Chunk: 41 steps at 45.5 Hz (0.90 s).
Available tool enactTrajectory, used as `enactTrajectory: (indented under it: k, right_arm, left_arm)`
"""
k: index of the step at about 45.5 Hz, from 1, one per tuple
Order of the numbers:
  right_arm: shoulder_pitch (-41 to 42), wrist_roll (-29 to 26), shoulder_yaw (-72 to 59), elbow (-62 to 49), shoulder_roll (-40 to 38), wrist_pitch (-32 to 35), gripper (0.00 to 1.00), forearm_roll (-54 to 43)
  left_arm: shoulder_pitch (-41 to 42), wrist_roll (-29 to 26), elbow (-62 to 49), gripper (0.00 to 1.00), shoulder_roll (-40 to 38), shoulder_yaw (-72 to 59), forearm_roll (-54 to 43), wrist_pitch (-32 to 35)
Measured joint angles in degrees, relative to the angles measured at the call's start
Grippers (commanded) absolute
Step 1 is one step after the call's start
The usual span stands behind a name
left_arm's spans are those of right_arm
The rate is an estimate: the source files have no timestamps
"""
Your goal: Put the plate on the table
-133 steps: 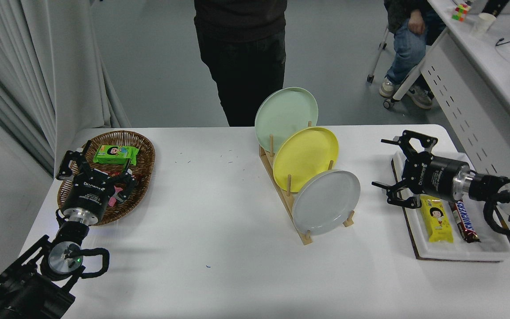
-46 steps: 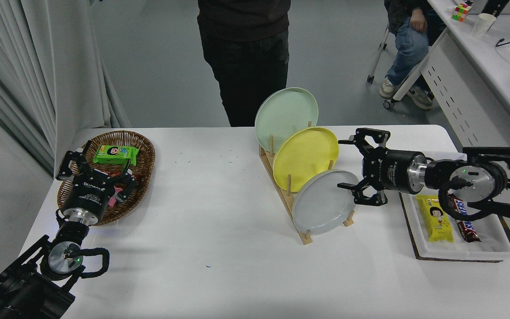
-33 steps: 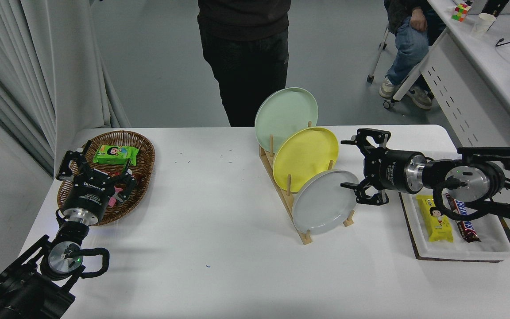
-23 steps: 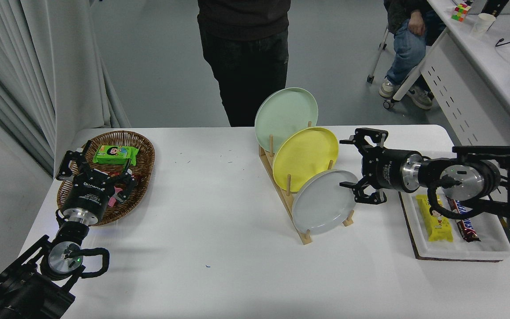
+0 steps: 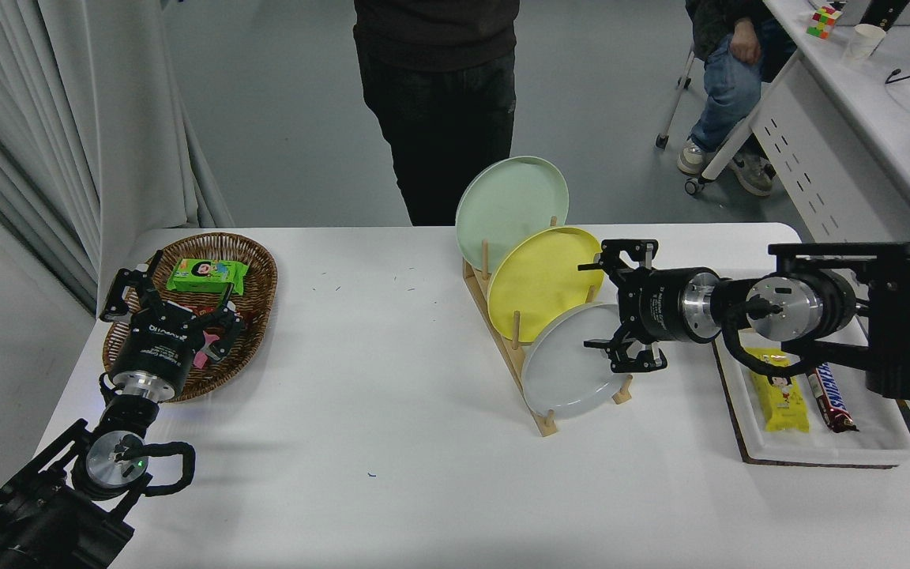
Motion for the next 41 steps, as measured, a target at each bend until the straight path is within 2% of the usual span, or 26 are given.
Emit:
enactTrajectory:
  k: [14, 24, 41]
  right_arm:
    - [1.27, -4.56, 0.28, -0.02, 1.67, -3.30, 1.00, 0.71]
    - [1.46, -5.61, 1.84, -0.34, 3.16, -6.95, 1.00, 0.88]
    - [1.46, -6.09, 3.30, -2.26, 3.90, -8.41, 1.00, 0.56]
  left_arm:
    - [0.02, 0.00, 0.00, 0.98, 0.00, 0.00, 0.02, 0.00]
    - [0.02, 0.00, 0.00, 0.98, 0.00, 0.00, 0.02, 0.00]
    - [0.01, 0.00, 0.00, 0.98, 0.00, 0.00, -0.01, 0.00]
